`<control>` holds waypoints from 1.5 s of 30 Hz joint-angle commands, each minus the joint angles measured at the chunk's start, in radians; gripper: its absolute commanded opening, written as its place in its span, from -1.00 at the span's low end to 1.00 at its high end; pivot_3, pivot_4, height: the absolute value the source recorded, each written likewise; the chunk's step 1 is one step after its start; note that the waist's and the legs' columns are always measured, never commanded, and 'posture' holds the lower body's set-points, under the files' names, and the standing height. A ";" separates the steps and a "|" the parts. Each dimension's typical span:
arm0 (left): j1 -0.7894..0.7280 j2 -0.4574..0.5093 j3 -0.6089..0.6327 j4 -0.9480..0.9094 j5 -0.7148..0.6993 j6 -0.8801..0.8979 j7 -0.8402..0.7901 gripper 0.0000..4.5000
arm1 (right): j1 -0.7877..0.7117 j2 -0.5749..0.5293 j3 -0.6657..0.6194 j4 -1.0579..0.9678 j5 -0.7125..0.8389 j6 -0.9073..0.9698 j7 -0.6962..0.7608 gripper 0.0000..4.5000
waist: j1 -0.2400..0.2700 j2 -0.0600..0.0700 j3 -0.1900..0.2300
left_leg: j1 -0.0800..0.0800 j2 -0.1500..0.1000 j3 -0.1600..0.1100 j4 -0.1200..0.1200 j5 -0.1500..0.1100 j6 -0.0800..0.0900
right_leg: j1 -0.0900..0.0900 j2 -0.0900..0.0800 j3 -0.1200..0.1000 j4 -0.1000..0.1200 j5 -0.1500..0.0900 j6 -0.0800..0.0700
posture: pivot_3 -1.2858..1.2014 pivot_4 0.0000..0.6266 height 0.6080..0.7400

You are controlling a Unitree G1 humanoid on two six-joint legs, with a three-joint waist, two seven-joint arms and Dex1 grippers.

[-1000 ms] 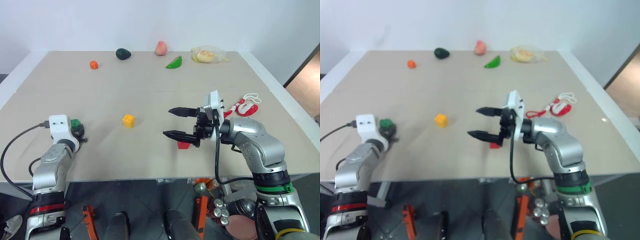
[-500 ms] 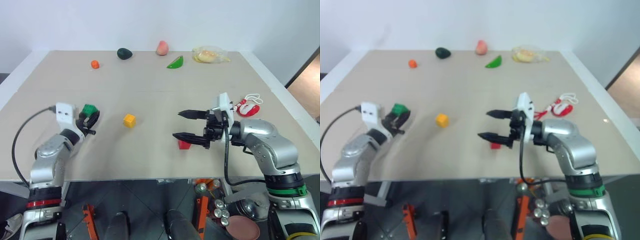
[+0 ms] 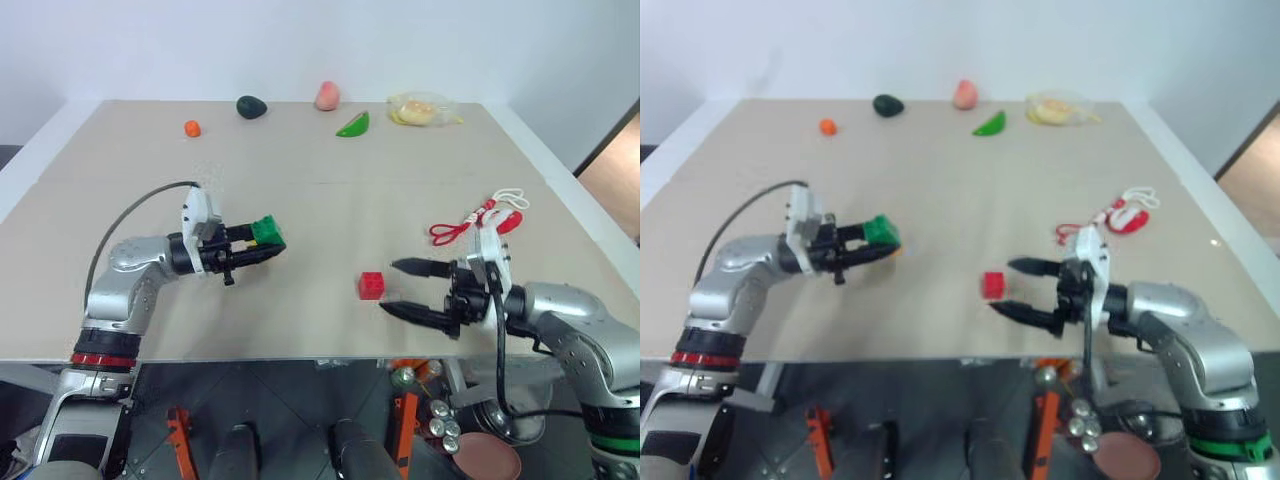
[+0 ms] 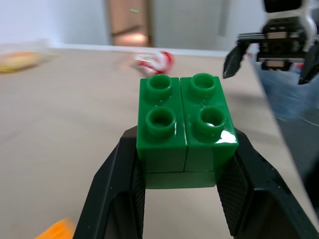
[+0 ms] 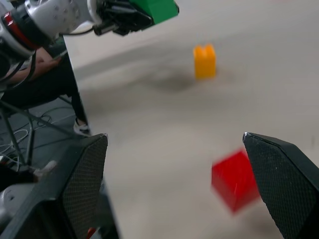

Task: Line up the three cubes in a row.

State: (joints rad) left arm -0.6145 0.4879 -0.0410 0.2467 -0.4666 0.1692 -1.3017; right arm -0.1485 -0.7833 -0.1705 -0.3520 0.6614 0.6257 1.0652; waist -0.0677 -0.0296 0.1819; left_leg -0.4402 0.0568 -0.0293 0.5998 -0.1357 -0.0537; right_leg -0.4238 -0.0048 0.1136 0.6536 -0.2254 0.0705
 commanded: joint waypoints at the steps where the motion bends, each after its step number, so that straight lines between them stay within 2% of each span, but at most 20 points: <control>1: -0.062 -0.021 -0.051 0.111 0.053 -0.090 -0.098 -0.41 | 0.060 -0.029 -0.070 -0.051 0.012 -0.022 0.001 1.00 | -0.004 0.000 0.000 | 0.000 0.000 0.000 0.001 0.000 0.000 | 0.000 0.000 0.000 0.000 0.000 0.000 | 0.03 -0.52 1.00; 8: -0.186 -0.062 -0.108 0.433 0.170 -0.284 -0.229 -0.41 | 0.103 -0.027 -0.100 -0.075 0.024 -0.024 -0.037 1.00 | -0.008 0.000 0.000 | 0.001 0.000 0.000 0.002 0.000 0.000 | 0.000 0.000 0.000 0.000 0.002 -0.001 | 0.03 -0.52 1.00; 14: -0.267 -0.132 -0.113 0.610 0.232 -0.379 -0.236 -0.41 | 0.105 -0.031 -0.098 -0.089 0.029 -0.023 -0.044 1.00 | -0.004 0.000 0.000 | -0.002 -0.001 -0.001 0.001 0.000 0.000 | 0.000 0.000 0.000 0.000 0.001 0.001 | 0.03 -0.52 1.00; 26: -0.285 -0.216 -0.117 0.668 0.320 -0.437 -0.156 -0.41 | 0.079 -0.027 -0.070 -0.072 0.010 -0.033 -0.051 1.00 | -0.005 -0.001 0.000 | -0.002 -0.001 -0.002 0.002 0.000 0.001 | 0.001 0.000 0.000 0.000 0.000 0.001 | 0.03 -0.52 1.00; 45: -0.248 -0.244 -0.169 0.670 0.438 -0.484 -0.033 -0.41 | 0.046 -0.006 -0.029 -0.041 -0.013 -0.062 -0.063 1.00 | -0.004 -0.001 0.000 | 0.000 -0.002 -0.002 0.002 0.000 0.001 | 0.003 0.000 0.000 0.000 0.000 0.002 | 0.03 -0.52 1.00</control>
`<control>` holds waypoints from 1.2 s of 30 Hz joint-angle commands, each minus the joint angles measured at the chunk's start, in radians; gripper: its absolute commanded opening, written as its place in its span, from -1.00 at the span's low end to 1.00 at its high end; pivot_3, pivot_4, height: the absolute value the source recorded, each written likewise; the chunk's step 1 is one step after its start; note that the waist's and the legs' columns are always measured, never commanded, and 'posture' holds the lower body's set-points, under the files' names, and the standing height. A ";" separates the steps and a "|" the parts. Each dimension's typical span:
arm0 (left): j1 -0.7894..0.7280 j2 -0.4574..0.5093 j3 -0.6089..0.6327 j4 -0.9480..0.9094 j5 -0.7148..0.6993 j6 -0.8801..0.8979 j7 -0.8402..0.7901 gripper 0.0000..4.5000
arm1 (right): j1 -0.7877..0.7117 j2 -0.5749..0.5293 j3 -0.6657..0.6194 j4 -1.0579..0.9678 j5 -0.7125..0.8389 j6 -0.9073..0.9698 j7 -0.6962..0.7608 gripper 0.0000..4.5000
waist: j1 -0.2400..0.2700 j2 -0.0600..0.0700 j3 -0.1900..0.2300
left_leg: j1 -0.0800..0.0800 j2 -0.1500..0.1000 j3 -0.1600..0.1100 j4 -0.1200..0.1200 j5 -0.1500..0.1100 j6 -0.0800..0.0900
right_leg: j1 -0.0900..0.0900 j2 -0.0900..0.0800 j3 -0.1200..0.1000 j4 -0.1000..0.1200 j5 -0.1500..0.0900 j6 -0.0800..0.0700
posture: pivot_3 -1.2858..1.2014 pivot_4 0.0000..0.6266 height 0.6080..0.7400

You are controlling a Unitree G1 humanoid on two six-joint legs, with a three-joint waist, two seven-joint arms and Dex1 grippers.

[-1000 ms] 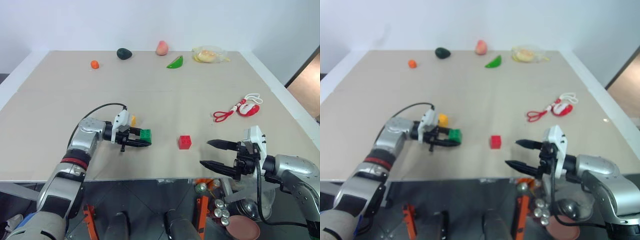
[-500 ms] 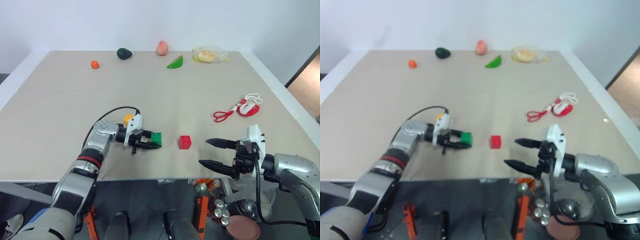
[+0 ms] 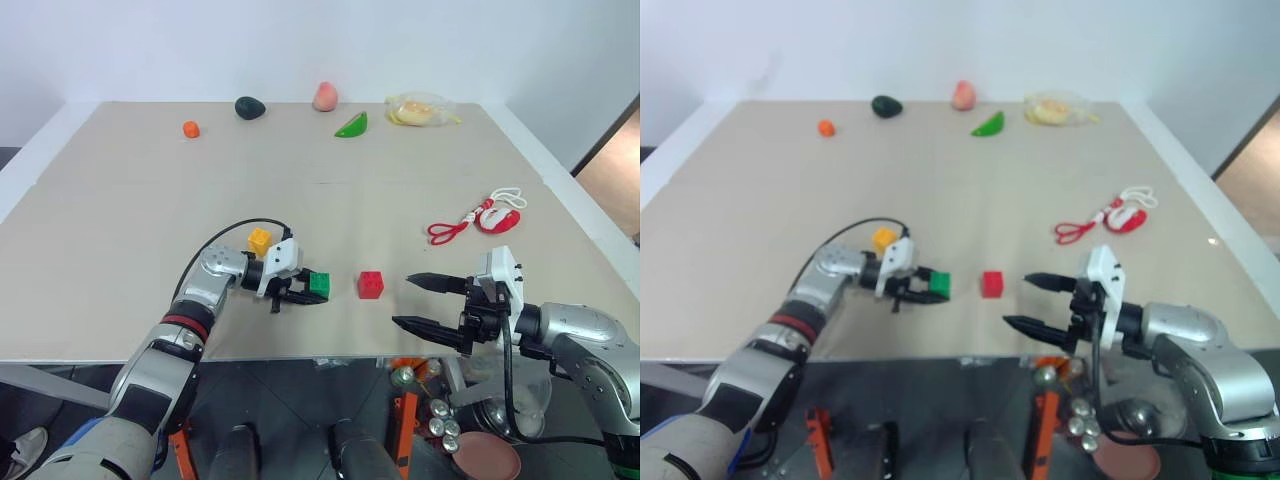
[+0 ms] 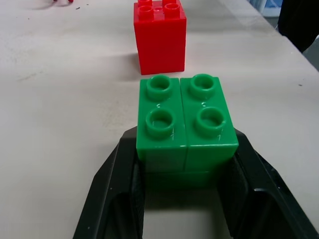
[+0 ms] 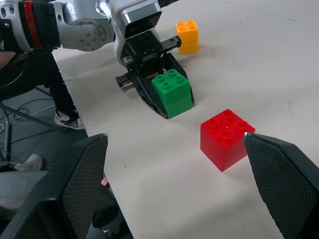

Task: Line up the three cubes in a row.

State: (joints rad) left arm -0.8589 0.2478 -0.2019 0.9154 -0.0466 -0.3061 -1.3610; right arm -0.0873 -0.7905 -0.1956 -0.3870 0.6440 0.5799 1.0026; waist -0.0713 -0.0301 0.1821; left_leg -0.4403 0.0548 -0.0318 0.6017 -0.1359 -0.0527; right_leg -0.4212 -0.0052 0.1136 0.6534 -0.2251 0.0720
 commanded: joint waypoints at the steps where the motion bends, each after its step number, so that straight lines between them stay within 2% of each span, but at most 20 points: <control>1: -0.004 -0.005 -0.008 0.003 0.021 -0.010 0.029 -0.41 | -0.015 0.001 -0.004 -0.005 0.004 -0.016 -0.001 1.00 | 0.000 0.000 0.000 | 0.000 0.000 0.000 0.000 0.000 0.000 | 0.001 0.000 0.000 0.000 0.000 0.000 | 0.03 -0.52 1.00; 6: -0.007 -0.007 -0.021 0.029 0.059 -0.028 0.076 -0.41 | -0.014 0.001 -0.006 -0.005 0.003 -0.018 -0.004 1.00 | 0.000 0.000 0.000 | 0.003 -0.001 -0.001 0.001 0.000 0.000 | 0.003 0.000 0.000 0.000 0.000 0.000 | 0.03 -0.52 1.00; 8: -0.015 -0.012 -0.015 0.045 0.060 -0.018 0.100 0.06 | -0.015 0.000 -0.006 -0.003 0.002 -0.019 -0.005 1.00 | 0.000 0.000 0.000 | 0.003 -0.001 -0.001 0.001 0.001 0.001 | 0.004 0.000 0.000 0.000 0.000 0.000 | 0.03 -0.52 1.00; 12: -0.026 -0.013 -0.016 0.060 0.067 -0.032 0.129 0.61 | -0.020 -0.001 -0.008 0.002 0.004 -0.019 -0.002 1.00 | 0.000 0.000 0.000 | 0.003 -0.002 -0.001 0.001 0.001 0.002 | 0.005 -0.001 0.000 0.000 0.001 0.000 | 0.03 -0.52 1.00; 14: -0.026 -0.012 -0.013 0.061 0.063 -0.037 0.129 0.95 | -0.026 -0.002 -0.007 0.006 0.004 -0.019 0.000 1.00 | 0.000 0.000 0.000 | 0.003 -0.002 -0.001 0.001 0.002 0.002 | 0.005 -0.001 0.000 0.000 0.001 0.000 | 0.03 -0.52 1.00; 20: 0.012 0.002 0.003 -0.034 -0.001 0.015 0.022 0.98 | -0.063 -0.004 0.009 0.031 0.001 -0.022 0.016 1.00 | 0.000 0.000 0.000 | 0.002 -0.002 -0.001 0.000 0.001 0.002 | 0.004 -0.001 0.000 0.000 -0.001 0.001 | 0.03 -0.52 1.00; 27: 0.132 0.082 -0.013 -0.327 -0.095 0.254 -0.138 0.98 | -0.107 -0.012 0.021 0.069 -0.001 -0.029 0.041 1.00 | -0.005 0.001 0.000 | 0.001 -0.002 -0.002 -0.002 0.000 0.002 | 0.003 -0.001 0.000 0.000 -0.003 0.002 | 0.03 -0.52 1.00; 32: 0.190 0.148 0.005 -0.466 -0.092 0.328 -0.075 0.98 | -0.128 -0.012 0.034 0.084 -0.007 -0.034 0.056 1.00 | -0.004 0.001 0.000 | 0.001 -0.002 -0.002 -0.001 0.000 0.002 | 0.003 -0.001 0.000 0.000 -0.003 0.001 | 0.03 -0.52 1.00; 36: 0.215 0.202 0.024 -0.493 -0.070 0.303 0.004 0.98 | -0.139 -0.008 0.034 0.086 -0.004 -0.031 0.063 1.00 | -0.004 0.001 0.000 | 0.001 -0.002 -0.002 0.000 0.000 0.002 | 0.004 -0.001 0.000 0.000 -0.002 0.001 | 0.03 -0.52 1.00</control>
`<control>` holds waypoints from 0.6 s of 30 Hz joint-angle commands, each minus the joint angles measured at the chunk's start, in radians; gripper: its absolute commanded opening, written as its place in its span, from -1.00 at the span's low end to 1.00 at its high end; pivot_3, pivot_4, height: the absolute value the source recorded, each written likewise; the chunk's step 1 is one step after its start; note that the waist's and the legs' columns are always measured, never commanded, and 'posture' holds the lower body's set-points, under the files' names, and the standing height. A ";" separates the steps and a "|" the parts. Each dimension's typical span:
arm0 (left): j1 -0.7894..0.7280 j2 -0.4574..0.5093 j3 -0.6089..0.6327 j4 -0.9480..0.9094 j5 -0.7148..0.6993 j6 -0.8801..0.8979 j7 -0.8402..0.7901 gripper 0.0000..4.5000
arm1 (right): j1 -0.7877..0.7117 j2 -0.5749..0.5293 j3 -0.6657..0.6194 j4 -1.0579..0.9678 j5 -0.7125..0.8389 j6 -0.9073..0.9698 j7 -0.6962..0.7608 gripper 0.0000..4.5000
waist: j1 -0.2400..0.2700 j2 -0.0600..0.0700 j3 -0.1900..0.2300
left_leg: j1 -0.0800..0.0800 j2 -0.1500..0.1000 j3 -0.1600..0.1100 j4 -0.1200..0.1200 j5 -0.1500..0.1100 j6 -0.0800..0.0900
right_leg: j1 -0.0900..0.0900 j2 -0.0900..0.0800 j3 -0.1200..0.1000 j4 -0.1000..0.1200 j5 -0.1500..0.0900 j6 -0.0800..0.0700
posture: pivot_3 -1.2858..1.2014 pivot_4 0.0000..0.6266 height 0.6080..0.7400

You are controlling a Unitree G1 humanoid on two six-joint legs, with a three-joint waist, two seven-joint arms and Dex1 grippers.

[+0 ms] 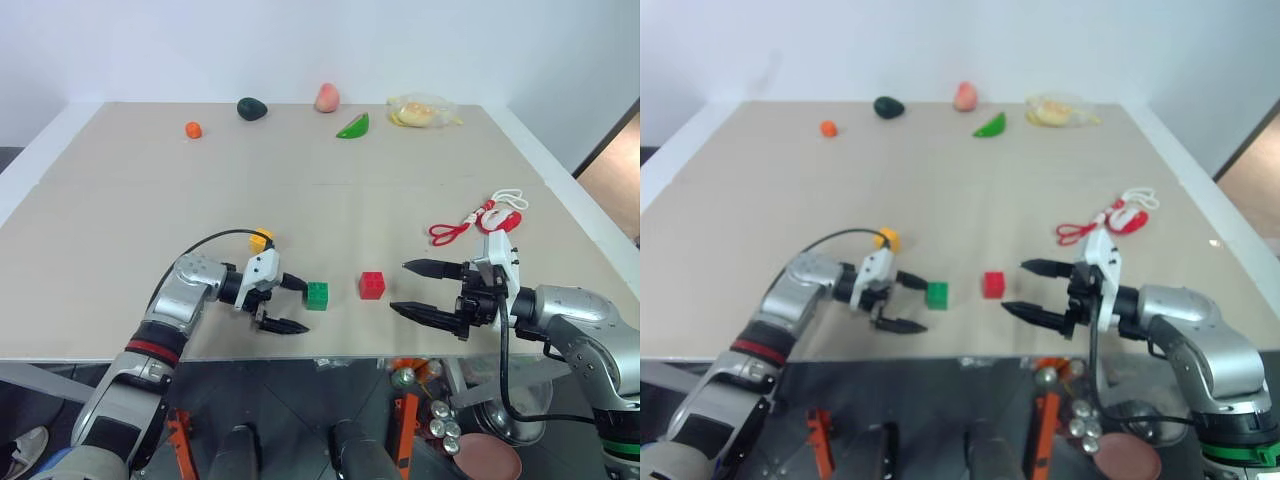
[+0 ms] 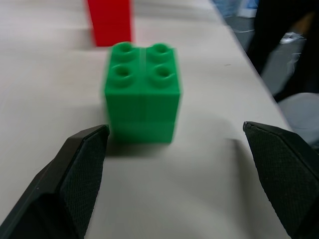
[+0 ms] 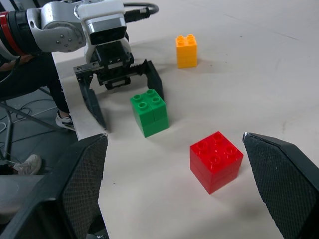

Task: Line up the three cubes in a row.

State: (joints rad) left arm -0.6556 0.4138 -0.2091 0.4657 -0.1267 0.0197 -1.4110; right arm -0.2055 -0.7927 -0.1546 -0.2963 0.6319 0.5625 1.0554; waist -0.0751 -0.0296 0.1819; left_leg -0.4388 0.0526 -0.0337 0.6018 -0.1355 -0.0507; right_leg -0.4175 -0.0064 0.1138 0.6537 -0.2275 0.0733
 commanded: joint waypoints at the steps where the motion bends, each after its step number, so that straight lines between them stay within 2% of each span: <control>1: 0.018 0.047 0.031 -0.044 0.019 -0.036 0.070 0.98 | -0.023 -0.006 -0.007 -0.004 0.009 -0.013 0.012 1.00 | 0.000 0.000 0.000 | 0.000 0.000 0.000 0.000 0.000 0.000 | 0.000 0.000 0.000 0.000 0.000 0.000 | 0.03 -0.52 1.00; 11: 0.080 0.072 0.018 -0.142 -0.015 0.005 0.114 0.98 | -0.056 -0.001 0.010 0.019 0.001 -0.016 0.026 1.00 | 0.001 0.000 0.000 | 0.000 0.000 0.000 -0.001 0.000 0.000 | -0.001 0.000 0.000 0.000 0.000 0.000 | 0.03 -0.52 1.00; 18: 0.040 0.005 -0.013 -0.101 -0.012 0.041 0.134 0.98 | -0.057 -0.003 0.012 0.023 -0.004 -0.021 0.025 1.00 | 0.001 0.000 0.000 | 0.000 0.000 0.000 -0.001 0.000 0.000 | 0.000 0.000 0.000 0.000 0.000 0.000 | 0.03 -0.52 1.00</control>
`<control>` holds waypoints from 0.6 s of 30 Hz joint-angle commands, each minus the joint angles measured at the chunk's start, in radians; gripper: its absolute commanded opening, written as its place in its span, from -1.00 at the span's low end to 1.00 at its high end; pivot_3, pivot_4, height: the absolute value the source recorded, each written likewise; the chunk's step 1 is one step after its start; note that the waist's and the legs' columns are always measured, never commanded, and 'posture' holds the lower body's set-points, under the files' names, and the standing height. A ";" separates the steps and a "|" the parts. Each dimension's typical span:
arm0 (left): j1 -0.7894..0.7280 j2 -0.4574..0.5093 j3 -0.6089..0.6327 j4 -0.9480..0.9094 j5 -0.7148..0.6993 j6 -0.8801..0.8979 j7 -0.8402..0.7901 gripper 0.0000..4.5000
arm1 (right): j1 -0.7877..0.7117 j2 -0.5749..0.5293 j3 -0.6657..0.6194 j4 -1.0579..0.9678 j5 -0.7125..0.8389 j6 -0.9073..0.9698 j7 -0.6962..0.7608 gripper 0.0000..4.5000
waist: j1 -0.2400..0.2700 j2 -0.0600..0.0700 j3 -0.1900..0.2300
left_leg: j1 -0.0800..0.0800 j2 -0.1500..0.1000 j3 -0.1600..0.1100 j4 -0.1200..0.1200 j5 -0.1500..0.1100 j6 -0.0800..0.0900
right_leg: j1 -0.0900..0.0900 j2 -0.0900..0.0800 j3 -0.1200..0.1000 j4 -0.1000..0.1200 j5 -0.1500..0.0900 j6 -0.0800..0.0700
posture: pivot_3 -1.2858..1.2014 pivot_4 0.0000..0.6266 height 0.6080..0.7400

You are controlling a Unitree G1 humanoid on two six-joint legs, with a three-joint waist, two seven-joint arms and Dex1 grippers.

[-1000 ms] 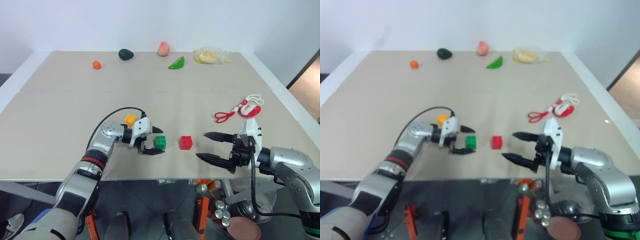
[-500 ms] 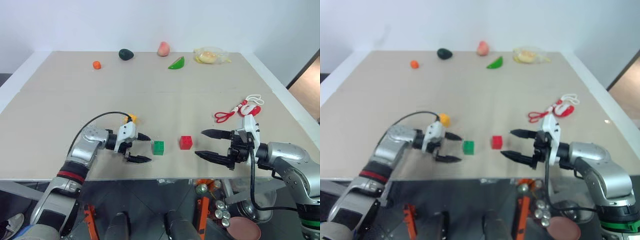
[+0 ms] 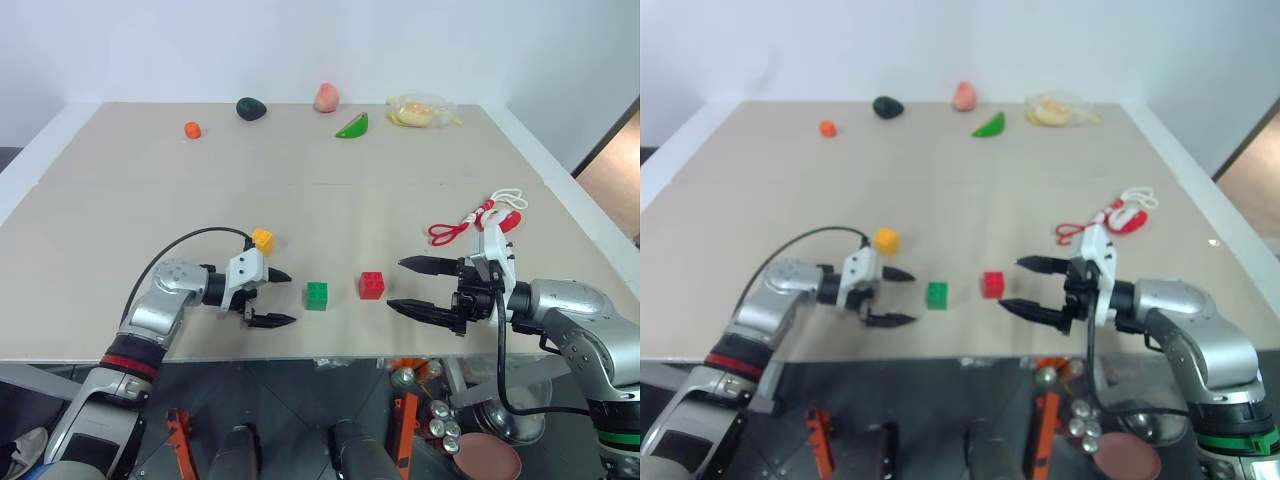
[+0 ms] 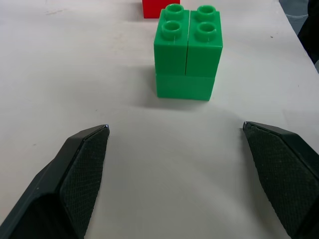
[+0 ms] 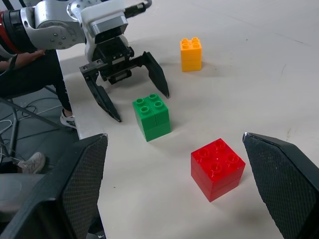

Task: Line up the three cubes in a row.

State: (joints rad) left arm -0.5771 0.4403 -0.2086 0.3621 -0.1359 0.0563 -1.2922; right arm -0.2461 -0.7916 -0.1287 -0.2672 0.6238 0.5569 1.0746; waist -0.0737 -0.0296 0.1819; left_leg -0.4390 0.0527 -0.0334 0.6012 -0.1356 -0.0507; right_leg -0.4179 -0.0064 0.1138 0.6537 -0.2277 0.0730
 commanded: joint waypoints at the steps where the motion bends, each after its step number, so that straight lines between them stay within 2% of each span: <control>1: -0.051 -0.036 -0.019 0.021 0.004 0.001 0.022 0.98 | -0.015 -0.004 -0.015 -0.007 0.005 -0.015 0.004 1.00 | 0.000 0.000 0.000 | 0.000 0.000 0.000 0.000 0.000 0.000 | 0.000 0.000 0.000 0.000 0.000 0.000 | 0.03 -0.52 1.00; 9: -0.126 -0.098 -0.040 0.148 0.029 -0.039 0.034 0.98 | 0.009 -0.010 -0.023 -0.027 0.003 -0.012 -0.008 1.00 | 0.000 0.000 0.000 | 0.000 0.000 0.000 0.000 0.000 0.000 | 0.000 0.000 0.000 0.000 0.000 0.000 | 0.03 -0.52 1.00; 12: -0.137 -0.100 -0.038 0.173 0.032 -0.052 0.034 0.67 | 0.014 -0.013 -0.027 -0.031 0.006 -0.011 -0.010 1.00 | 0.000 0.000 0.000 | 0.000 0.000 0.000 0.000 0.000 0.000 | 0.000 0.000 0.000 0.000 0.000 0.000 | 0.03 -0.52 1.00; 18: -0.139 -0.083 -0.041 0.189 0.030 -0.069 -0.008 -0.29 | 0.009 -0.012 -0.024 -0.021 0.001 -0.015 -0.011 1.00 | 0.000 0.000 0.000 | 0.000 0.000 0.000 0.000 0.000 0.000 | 0.000 0.000 0.000 0.000 0.000 0.000 | 0.03 -0.52 1.00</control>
State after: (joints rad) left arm -0.7009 0.3433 -0.2476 0.5452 -0.1092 -0.0022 -1.2867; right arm -0.2298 -0.7923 -0.1287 -0.2678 0.6216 0.5563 1.0642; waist -0.0737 -0.0296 0.1819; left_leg -0.4389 0.0525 -0.0335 0.6011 -0.1356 -0.0507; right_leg -0.4180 -0.0062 0.1138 0.6537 -0.2276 0.0733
